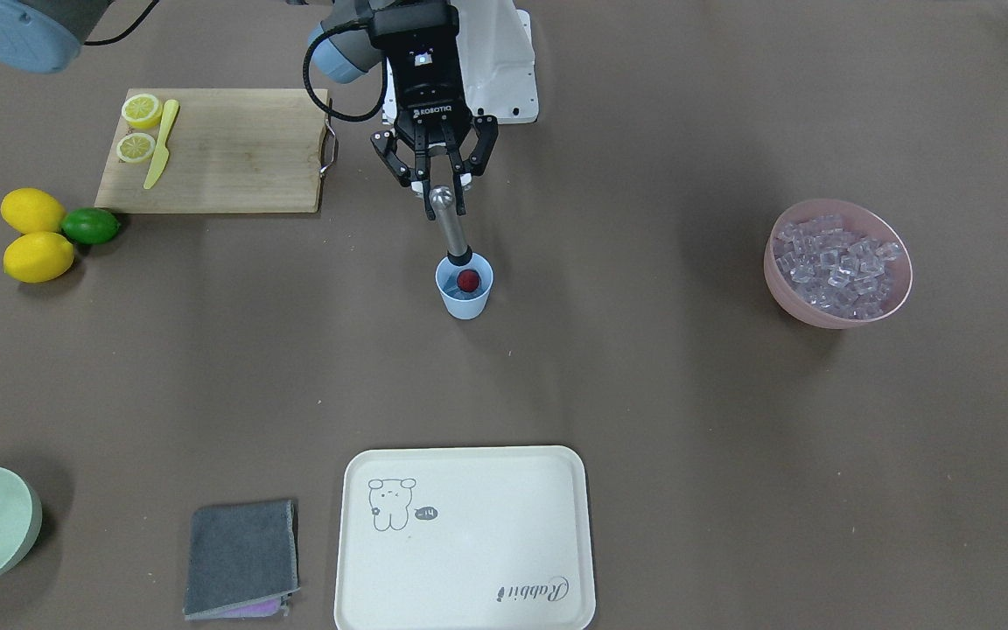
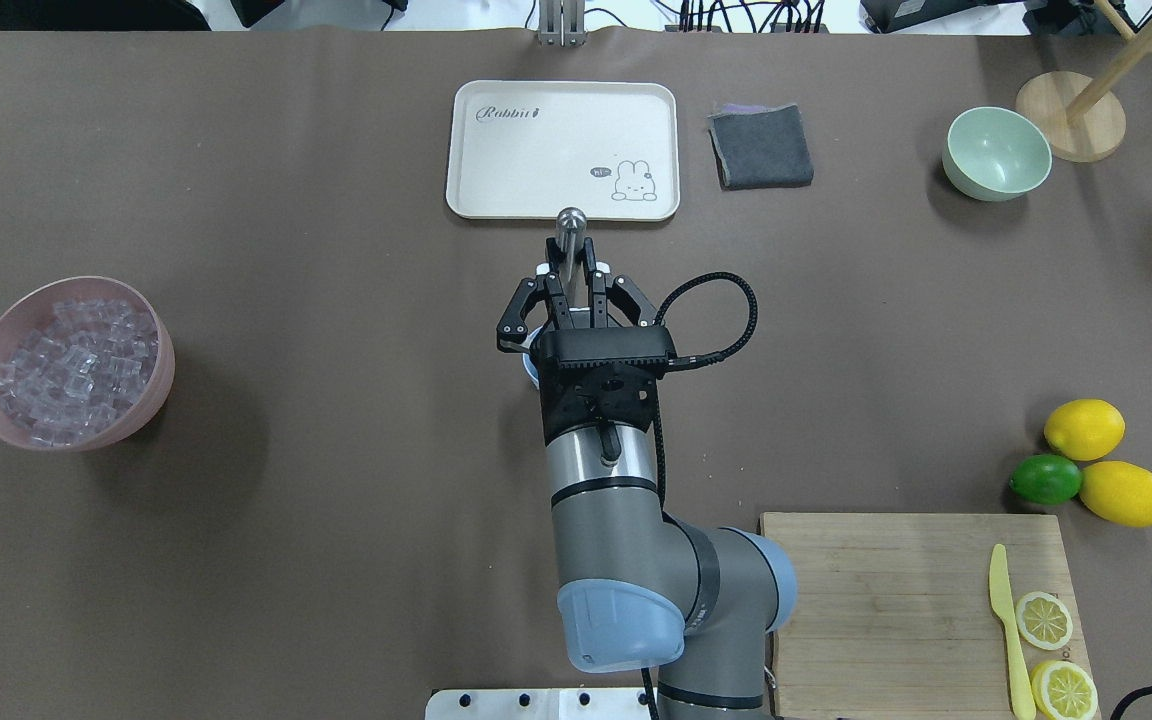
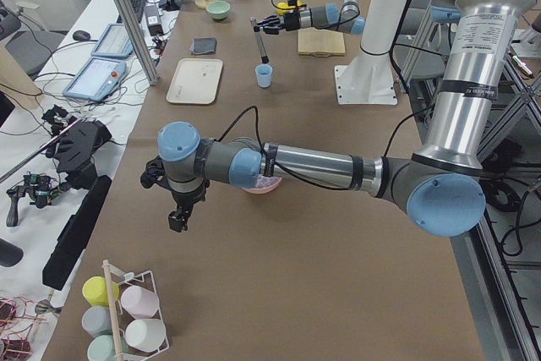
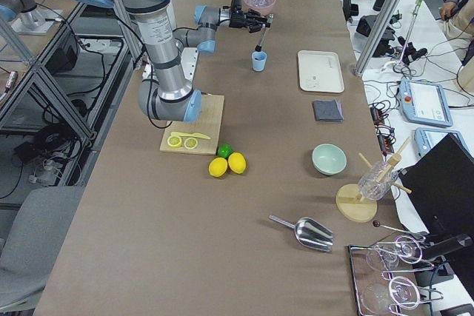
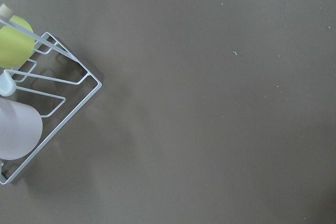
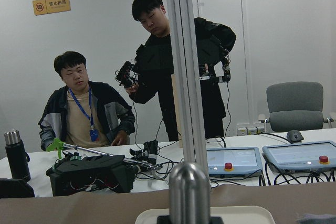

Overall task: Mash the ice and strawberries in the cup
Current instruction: 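Press the steel rod down and up inside the cup, mashing the contents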

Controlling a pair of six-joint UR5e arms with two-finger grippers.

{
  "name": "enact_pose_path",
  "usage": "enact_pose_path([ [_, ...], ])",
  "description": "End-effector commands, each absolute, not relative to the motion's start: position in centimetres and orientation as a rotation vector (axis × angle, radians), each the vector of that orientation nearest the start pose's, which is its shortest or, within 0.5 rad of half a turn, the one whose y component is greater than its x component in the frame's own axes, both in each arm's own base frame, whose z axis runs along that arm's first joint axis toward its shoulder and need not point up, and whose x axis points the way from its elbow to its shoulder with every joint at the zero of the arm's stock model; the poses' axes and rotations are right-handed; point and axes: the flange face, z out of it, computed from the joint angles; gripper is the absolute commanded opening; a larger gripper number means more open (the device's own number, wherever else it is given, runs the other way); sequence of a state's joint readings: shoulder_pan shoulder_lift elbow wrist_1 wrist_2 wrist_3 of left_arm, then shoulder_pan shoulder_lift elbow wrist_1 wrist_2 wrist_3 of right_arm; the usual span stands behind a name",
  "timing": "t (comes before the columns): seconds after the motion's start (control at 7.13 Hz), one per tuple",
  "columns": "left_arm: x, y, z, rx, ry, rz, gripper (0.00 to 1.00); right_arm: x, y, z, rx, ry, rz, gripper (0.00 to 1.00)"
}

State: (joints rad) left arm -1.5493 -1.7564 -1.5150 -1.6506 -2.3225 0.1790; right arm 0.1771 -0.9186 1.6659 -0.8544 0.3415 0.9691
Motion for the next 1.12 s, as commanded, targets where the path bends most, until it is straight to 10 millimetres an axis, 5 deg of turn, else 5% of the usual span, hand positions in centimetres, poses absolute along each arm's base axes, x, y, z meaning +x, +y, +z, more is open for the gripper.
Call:
enact_pose_path([
  [0.0, -5.3, -58.1, 58.0, 0.259, 0.733, 0.270, 0.97, -54.0, -33.3, 13.9, 1.364, -0.757, 0.559, 0.00],
  [0.98, -5.2, -58.0, 58.3, 0.254, 0.734, 0.268, 0.97, -57.2, -34.1, 15.7, 1.355, -0.715, 0.527, 0.00],
])
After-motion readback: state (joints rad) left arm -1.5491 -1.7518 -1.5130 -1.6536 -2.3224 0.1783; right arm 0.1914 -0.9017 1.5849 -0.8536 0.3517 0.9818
